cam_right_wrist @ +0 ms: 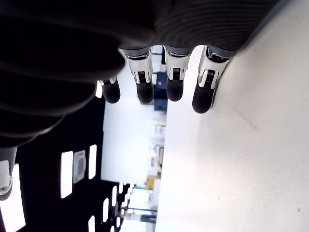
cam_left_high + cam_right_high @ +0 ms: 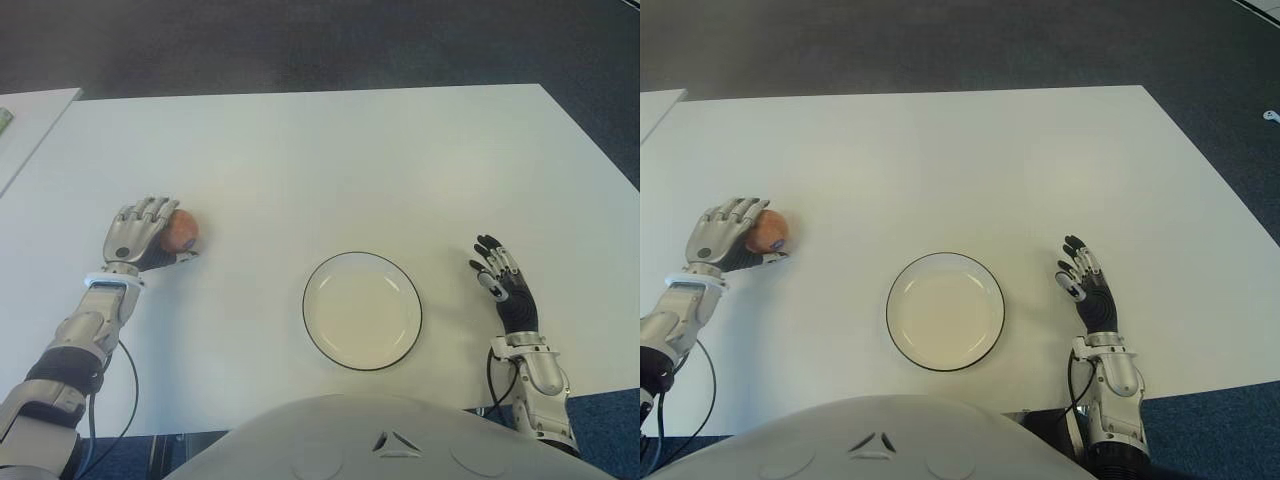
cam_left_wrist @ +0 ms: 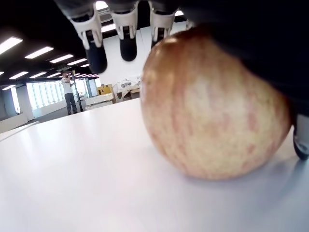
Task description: Put the apples into the plate.
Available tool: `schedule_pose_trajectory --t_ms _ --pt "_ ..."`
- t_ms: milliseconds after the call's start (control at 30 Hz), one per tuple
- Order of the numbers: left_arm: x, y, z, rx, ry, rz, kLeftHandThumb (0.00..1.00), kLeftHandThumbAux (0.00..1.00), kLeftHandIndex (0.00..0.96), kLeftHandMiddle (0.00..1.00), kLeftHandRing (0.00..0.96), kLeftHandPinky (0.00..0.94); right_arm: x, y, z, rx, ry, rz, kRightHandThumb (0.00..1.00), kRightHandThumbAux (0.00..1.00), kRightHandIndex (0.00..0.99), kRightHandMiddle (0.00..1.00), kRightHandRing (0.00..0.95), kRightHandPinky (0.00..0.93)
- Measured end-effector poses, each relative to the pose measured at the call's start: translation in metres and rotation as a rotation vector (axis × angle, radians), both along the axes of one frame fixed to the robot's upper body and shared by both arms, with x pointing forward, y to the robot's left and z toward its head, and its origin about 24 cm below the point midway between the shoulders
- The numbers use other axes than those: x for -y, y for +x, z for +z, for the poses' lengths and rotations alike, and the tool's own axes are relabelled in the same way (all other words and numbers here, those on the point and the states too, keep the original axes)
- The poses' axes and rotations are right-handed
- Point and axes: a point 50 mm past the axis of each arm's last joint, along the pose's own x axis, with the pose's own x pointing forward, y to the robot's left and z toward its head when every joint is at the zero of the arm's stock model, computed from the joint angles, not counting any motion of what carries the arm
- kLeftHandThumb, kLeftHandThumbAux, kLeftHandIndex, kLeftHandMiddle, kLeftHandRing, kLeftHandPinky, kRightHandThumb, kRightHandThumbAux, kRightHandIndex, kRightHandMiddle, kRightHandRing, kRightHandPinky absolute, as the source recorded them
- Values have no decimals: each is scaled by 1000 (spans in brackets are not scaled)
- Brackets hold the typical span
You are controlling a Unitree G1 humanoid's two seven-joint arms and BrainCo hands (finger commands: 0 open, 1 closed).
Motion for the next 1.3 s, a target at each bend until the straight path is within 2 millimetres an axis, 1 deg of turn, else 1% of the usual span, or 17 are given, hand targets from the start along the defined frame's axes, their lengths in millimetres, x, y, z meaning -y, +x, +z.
schedule_pose_trajectory --t_ms 33,67,133,167,200,233,300,367,567,867,1100,1300 --pt "0 2 -1 8 -2 3 584 595 381 517 482 456 0 0 0 1 -1 2 46 458 0 0 0 0" --pt "-1 2 -2 12 -5 10 629 630 401 570 547 508 0 0 1 1 -1 3 45 458 0 0 0 0" --pt "-2 5 -4 15 -9 25 670 661 419 625 614 573 0 0 1 -3 -1 9 44 458 0 0 0 0" --pt "-2 5 -4 16 -10 29 687 674 426 659 651 626 0 0 1 -3 -2 10 44 458 0 0 0 0" --pt "-2 5 -3 18 -11 34 693 678 429 671 665 644 1 0 1 -4 -2 13 43 458 0 0 0 0" --pt "-2 5 -3 21 -12 36 703 685 433 699 690 691 1 0 1 -4 -2 14 43 457 0 0 0 0" --pt "0 2 -3 26 -23 36 714 692 439 735 722 745 1 0 1 -4 -3 16 41 458 0 0 0 0" --pt "0 1 -3 31 -40 42 718 695 441 758 742 767 1 0 1 -4 -3 16 40 459 0 0 0 0" --pt "0 -1 -4 45 -128 72 721 699 443 786 768 777 2 0 1 -4 1 16 41 460 0 0 0 0" --pt "0 -2 -5 47 -231 83 720 701 443 790 776 774 2 1 1 3 12 20 45 464 0 0 0 0" --pt "0 -4 -5 45 -277 96 719 701 443 771 758 747 2 2 1 1 15 19 45 469 0 0 0 0" --pt "-1 -4 -5 40 -297 107 719 701 443 763 750 748 2 2 1 0 18 19 47 474 0 0 0 0"
